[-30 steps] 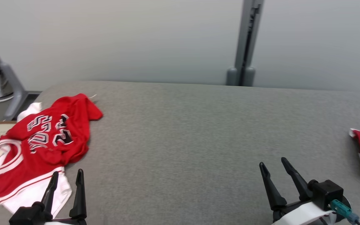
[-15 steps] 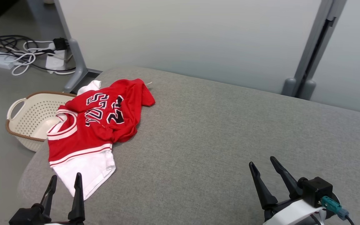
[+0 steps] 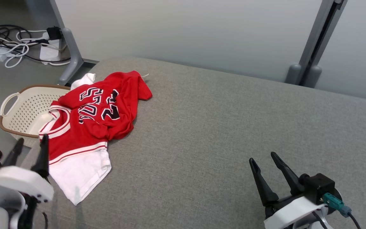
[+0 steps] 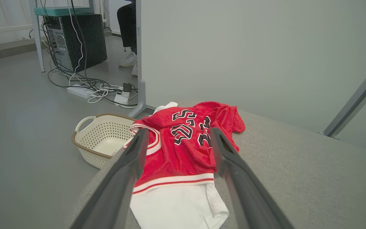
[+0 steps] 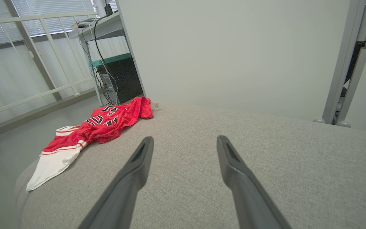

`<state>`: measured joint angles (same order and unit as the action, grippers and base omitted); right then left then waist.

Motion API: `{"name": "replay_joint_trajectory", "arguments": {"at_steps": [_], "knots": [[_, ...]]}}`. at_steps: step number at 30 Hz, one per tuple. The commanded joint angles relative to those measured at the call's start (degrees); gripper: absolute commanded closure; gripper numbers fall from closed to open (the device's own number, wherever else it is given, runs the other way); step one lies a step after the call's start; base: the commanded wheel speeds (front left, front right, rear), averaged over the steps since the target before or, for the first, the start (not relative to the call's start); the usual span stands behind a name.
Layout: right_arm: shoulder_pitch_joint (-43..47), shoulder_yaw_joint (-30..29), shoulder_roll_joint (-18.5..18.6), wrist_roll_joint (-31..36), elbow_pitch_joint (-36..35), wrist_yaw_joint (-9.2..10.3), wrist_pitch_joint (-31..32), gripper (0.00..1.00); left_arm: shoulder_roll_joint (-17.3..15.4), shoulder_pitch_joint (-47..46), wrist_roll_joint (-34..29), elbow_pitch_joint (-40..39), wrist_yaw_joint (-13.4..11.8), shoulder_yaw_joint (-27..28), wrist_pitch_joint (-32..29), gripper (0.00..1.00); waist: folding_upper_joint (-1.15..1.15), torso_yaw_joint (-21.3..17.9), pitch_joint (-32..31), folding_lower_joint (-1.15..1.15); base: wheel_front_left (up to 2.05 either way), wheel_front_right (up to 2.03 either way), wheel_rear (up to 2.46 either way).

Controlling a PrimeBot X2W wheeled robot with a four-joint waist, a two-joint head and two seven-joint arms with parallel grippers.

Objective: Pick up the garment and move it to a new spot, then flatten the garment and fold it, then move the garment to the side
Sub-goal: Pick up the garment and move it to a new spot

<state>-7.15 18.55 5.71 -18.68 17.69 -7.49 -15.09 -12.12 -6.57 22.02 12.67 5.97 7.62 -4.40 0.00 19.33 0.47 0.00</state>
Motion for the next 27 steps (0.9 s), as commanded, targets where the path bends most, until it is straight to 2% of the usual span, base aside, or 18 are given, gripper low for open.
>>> {"name": "replay_joint_trajectory", "arguments": {"at_steps": [1, 5, 6, 7, 10, 15, 22, 27], "knots": [[-0.66, -0.16, 0.41, 0.09, -0.02, -0.01, -0.1, 0.0, -0.31, -1.67, 0.71, -0.13, -0.11, 0.32, -0.63, 0.0, 0.0, -0.9, 1.19, 0.0, 0.0, 0.0, 0.0], [-2.64, -0.01, 0.75, 0.72, -0.42, -0.01, -0.1, 0.0, -4.55, -9.41, 3.29, 2.38, -0.65, 2.45, -8.19, 0.0, 0.0, -2.58, 5.13, 0.0, 0.0, 0.0, 0.0], [-3.22, -0.06, 0.95, 0.91, -0.61, -0.01, -0.1, 0.0, -5.32, -11.68, 4.08, 3.79, -0.64, 2.83, -9.71, 0.0, 0.0, -2.94, 6.0, 0.0, 0.0, 0.0, 0.0], [-4.79, -0.19, 1.21, 1.43, -1.39, -0.01, -0.1, 0.0, -7.43, -15.77, 5.32, 7.18, -0.65, 3.88, -12.28, 0.0, 0.0, -4.05, 8.3, 0.0, 0.0, 0.0, 0.0], [-7.05, -0.28, 1.43, 1.93, -1.96, -0.01, -0.1, 0.0, -10.38, -20.99, 6.64, 13.46, -0.25, 4.82, -14.3, 0.0, 0.0, -6.24, 11.67, 0.0, 0.0, 0.0, 0.0], [-10.57, -0.1, 1.84, 2.87, -2.56, -0.01, -0.1, 0.0, -13.4, -26.6, 8.5, 24.83, 0.72, 4.07, -16.58, 0.0, 0.0, -9.91, 16.38, 0.0, 0.0, 0.0, 0.0], [-12.52, -0.59, 0.91, 3.72, -3.21, -0.01, -0.1, 0.0, -14.44, -28.57, 10.43, 40.03, 1.51, 1.66, -19.31, 0.0, 0.0, -14.47, 19.18, 0.0, 0.0, 0.0, 0.0], [-12.34, -0.71, 0.54, 3.81, -3.2, -0.01, -0.1, 0.0, -13.81, -27.83, 12.64, 46.02, 1.63, -1.24, -21.67, 0.0, 0.0, -15.92, 19.11, 0.0, 0.0, 0.0, 0.0]]}}
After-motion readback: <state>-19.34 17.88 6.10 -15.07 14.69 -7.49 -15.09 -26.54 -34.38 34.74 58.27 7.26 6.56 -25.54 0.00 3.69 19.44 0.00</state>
